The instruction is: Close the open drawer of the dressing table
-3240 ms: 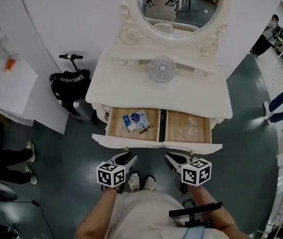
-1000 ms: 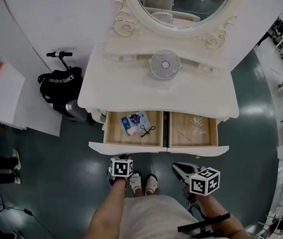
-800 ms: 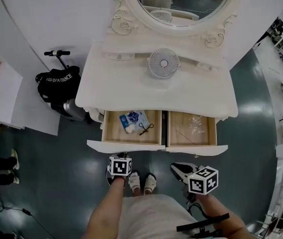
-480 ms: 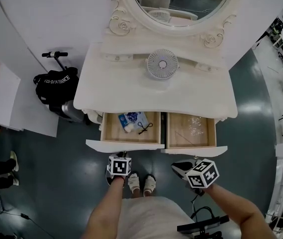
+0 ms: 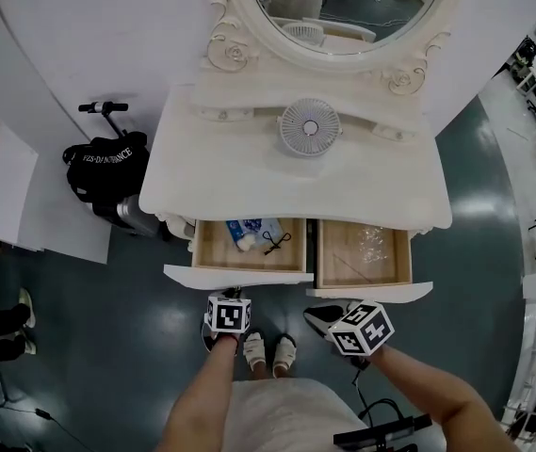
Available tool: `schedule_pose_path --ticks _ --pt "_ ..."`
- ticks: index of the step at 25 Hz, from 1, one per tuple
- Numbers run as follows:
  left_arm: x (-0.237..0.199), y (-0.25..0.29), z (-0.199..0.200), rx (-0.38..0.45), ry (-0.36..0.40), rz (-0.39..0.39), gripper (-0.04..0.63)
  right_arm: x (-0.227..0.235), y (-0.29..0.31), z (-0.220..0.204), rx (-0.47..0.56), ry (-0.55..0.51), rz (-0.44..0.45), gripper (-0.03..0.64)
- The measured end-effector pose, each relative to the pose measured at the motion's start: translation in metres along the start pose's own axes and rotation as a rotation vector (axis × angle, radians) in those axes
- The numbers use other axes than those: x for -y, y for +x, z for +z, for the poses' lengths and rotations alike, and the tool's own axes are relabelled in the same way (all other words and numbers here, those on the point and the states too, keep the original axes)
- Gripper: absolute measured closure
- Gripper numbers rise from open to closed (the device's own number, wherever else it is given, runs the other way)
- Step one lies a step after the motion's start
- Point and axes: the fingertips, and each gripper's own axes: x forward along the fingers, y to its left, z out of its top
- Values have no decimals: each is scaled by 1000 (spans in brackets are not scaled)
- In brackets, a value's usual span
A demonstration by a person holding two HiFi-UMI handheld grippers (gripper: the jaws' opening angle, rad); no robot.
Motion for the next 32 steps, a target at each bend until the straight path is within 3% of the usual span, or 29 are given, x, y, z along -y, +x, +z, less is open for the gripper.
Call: schedule_pose_path --ticks 13,32 --pt "-8 9 22 17 16 19 531 9 15 26 46 68 -1 598" --pt "-15 27 64 61 52 40 531 24 23 47 85 76 1 598"
